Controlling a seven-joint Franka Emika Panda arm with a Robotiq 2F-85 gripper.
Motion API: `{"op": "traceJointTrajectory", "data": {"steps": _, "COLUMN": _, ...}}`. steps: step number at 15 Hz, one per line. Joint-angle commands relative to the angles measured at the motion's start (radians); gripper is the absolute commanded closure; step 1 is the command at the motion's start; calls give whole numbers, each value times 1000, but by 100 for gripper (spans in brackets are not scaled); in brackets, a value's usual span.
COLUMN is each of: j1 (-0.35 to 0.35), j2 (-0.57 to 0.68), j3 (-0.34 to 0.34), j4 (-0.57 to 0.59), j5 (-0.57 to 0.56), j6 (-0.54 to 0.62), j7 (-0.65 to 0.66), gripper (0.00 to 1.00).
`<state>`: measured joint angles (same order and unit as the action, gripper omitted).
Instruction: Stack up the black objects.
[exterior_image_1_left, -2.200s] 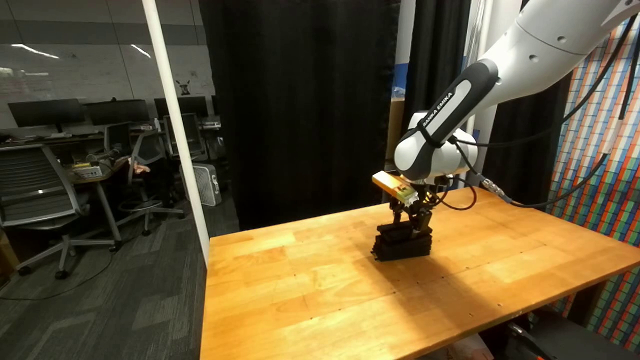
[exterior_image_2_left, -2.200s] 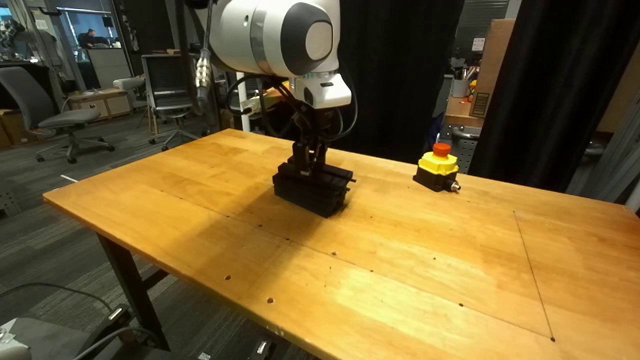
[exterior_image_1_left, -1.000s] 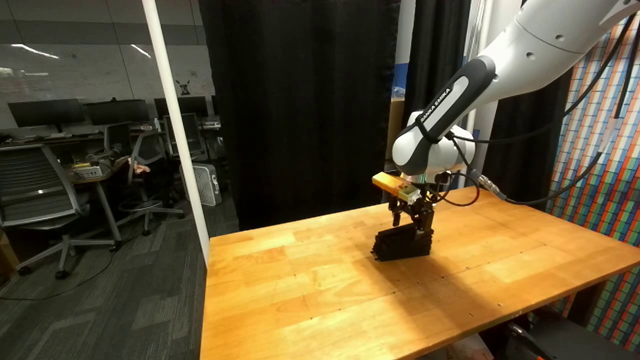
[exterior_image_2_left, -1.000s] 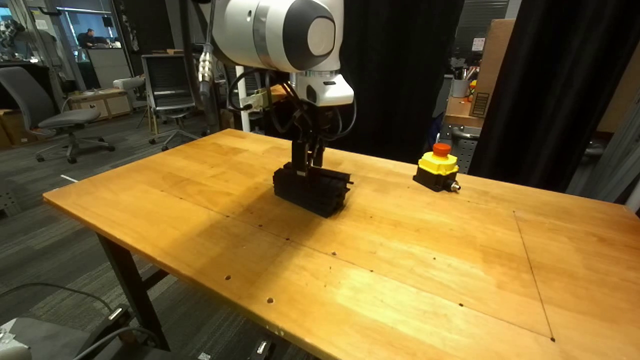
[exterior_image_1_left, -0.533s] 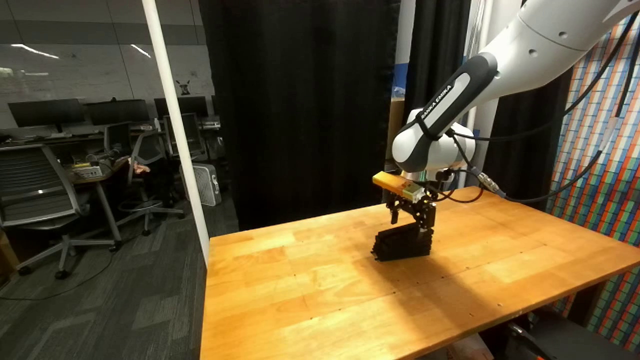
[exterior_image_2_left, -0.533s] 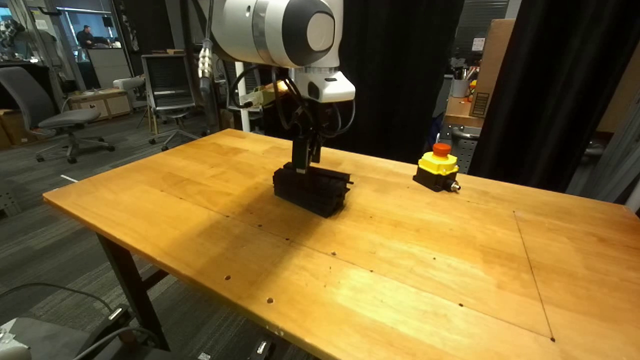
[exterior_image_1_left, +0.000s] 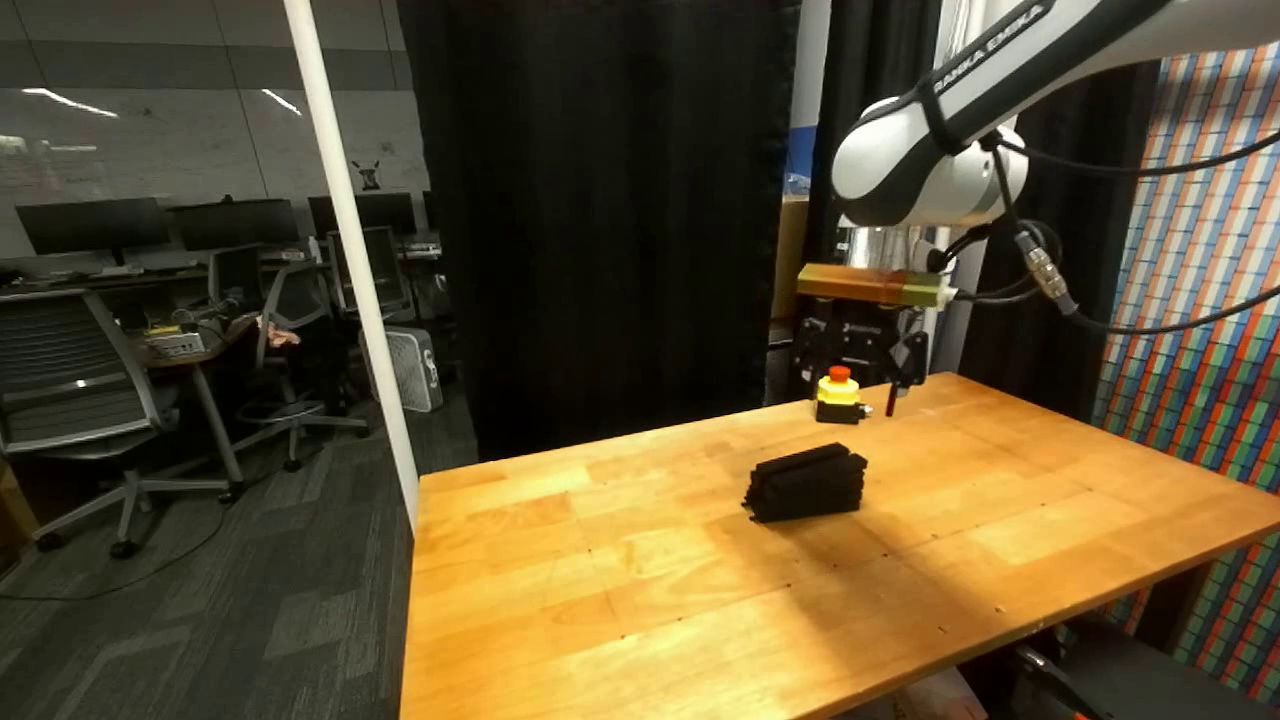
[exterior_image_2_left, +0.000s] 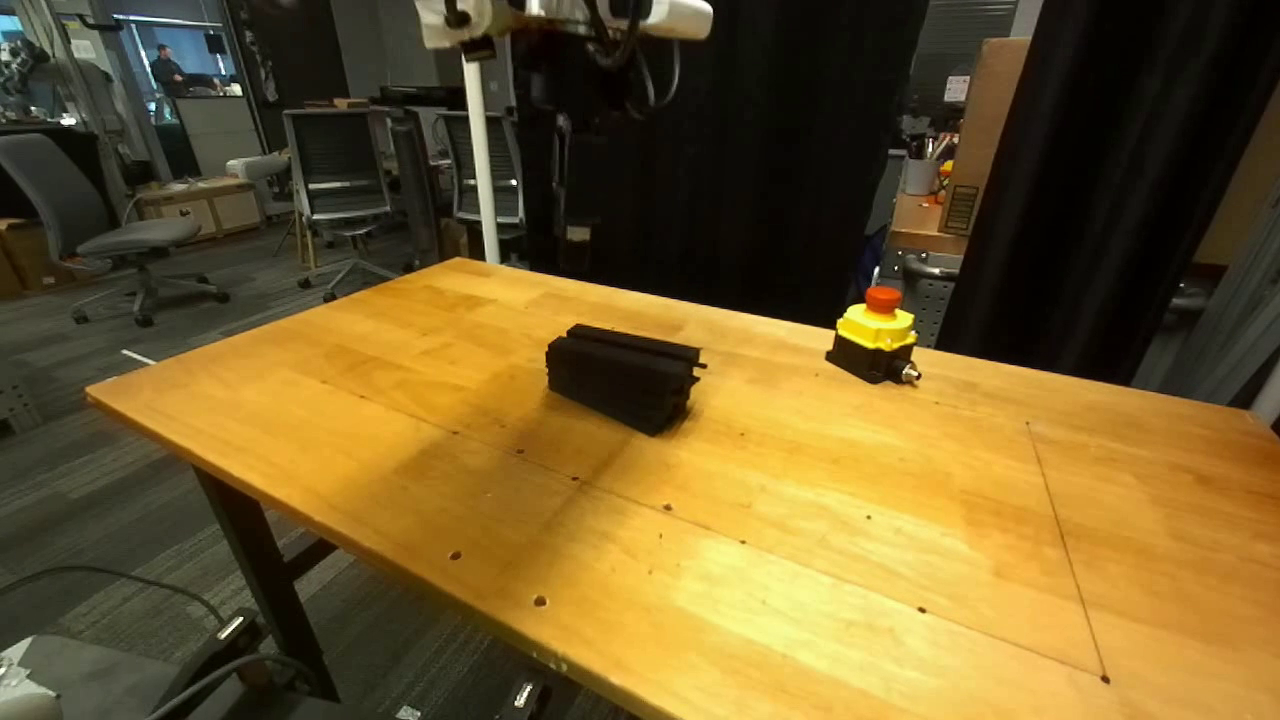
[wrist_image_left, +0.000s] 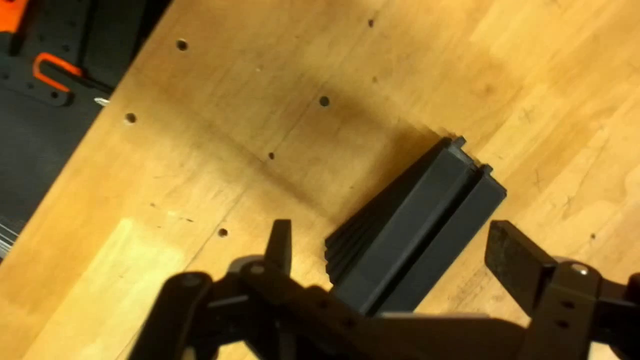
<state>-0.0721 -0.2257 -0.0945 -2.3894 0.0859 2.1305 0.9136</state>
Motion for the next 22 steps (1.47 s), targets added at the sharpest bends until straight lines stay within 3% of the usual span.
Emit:
{"op": "traceJointTrajectory", "data": {"steps": 1, "j1": -2, "j2": -248, "j3": 36, "j4": -82, "j5": -7, "j6": -211, "j7": -142, "gripper": 0}}
{"op": "traceJointTrajectory", "data": {"steps": 5, "j1": 6, "j2": -449, "j3": 126, "j4": -148, "j5": -40, "j6": -427, "j7": -237, "gripper": 0}}
{"op": "traceJointTrajectory", "data": {"steps": 9, "j1": 28, "j2": -647, "j3": 201, "j4": -260, "j5": -62, "j6": -479, "j7": -328, "gripper": 0}}
{"op": "traceJointTrajectory", "data": {"steps": 15, "j1": 28, "j2": -857, "j3": 187, "j4": -386, "j5": -33, "j6": -451, "j7": -495, "gripper": 0}}
{"op": "traceJointTrajectory", "data": {"steps": 22, "j1": 7, "j2": -873, "j3": 152, "j4": -362, "j5": -33, "j6": -454, "j7": -586, "gripper": 0}}
